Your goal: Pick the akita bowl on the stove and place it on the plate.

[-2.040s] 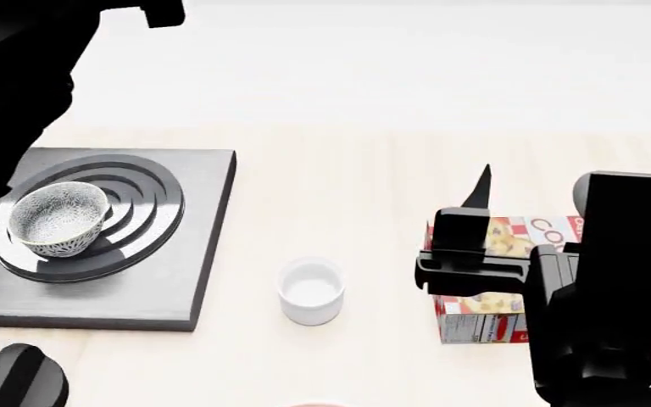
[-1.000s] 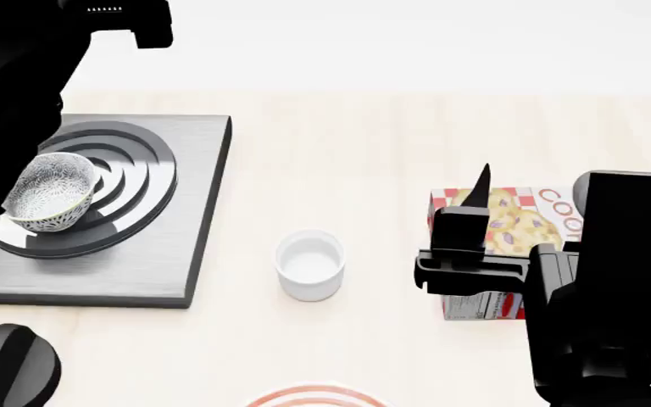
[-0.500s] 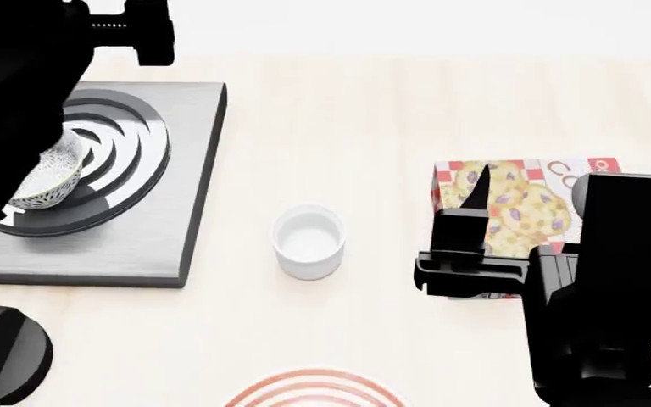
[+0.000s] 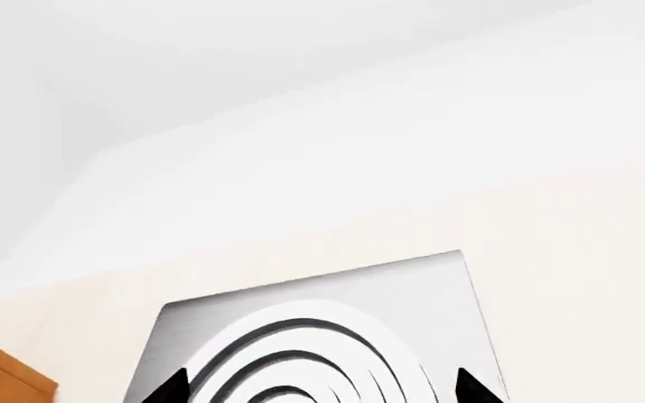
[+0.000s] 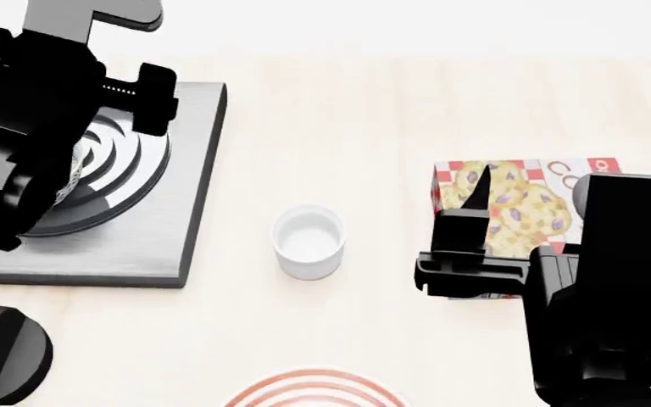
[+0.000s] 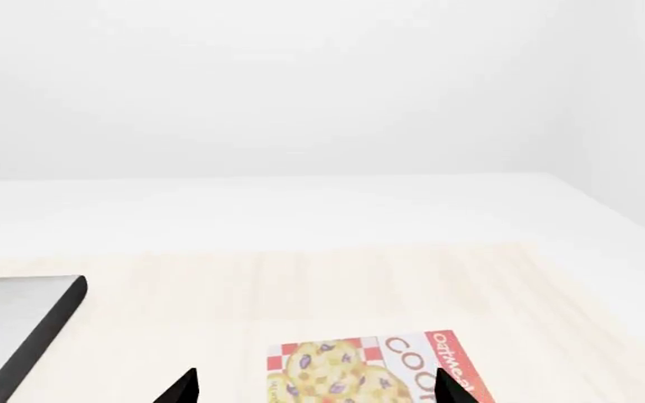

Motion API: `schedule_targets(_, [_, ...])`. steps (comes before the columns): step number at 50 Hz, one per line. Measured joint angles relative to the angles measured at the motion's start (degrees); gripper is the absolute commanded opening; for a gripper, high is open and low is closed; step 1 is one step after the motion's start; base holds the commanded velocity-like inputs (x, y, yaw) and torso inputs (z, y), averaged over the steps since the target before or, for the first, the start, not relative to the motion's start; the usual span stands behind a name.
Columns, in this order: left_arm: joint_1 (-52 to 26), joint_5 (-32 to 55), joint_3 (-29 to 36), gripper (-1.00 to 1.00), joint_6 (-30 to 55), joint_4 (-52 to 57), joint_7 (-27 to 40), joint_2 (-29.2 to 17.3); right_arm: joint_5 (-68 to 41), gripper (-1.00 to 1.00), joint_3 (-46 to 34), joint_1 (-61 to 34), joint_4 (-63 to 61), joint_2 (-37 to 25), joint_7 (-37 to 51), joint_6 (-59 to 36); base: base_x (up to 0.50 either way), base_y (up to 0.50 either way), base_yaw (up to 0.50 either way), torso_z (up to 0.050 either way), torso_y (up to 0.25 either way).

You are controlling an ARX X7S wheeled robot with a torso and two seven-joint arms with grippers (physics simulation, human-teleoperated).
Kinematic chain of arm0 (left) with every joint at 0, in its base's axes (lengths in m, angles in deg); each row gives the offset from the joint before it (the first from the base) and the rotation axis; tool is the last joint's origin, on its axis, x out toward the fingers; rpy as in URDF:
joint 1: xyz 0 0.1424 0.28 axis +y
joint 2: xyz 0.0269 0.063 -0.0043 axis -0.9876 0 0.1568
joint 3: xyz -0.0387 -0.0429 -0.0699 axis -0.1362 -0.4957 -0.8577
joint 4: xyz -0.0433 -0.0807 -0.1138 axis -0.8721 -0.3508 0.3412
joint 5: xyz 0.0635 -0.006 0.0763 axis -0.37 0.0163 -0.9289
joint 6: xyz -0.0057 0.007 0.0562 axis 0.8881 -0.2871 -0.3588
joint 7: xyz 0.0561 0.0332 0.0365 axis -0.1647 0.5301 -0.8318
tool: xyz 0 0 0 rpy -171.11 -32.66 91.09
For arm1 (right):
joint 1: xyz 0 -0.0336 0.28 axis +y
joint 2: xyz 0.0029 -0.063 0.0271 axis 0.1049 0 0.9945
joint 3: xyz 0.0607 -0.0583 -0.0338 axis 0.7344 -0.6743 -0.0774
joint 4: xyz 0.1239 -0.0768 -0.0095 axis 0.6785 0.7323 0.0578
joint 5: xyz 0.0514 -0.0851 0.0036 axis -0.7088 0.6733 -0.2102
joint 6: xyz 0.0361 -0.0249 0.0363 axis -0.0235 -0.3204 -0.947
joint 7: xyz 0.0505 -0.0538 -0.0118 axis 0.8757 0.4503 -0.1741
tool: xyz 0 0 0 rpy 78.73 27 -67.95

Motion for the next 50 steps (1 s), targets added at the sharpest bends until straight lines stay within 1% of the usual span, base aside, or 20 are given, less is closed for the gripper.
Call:
schedule_targets(10, [1.67,-1.24,2.25,1.0,1.28,0.79,0.53,-0.37,-0.3,1.0,-0.07,0.0,0.12,-0.15,0.24,0.17,0.0,0.0,0.0,0.0,0.0])
schedule_targets(25, [2.53,-2.6,4.3,1.0,0.02,-2.66,1.46,0.01,-0.62,1.0,-0.32,0.08,0.41,-0.44,0.53,0.65,0.0,0.0,0.0,0.0,0.0])
schedule_targets(50, [3.57,-2.32,5.05,1.0,-0.01,-4.95,2.92,-0.31,-1.21,1.0,-0.64,0.21,0.75,-0.9,1.06,1.29,0.0,0.0,0.0,0.0,0.0])
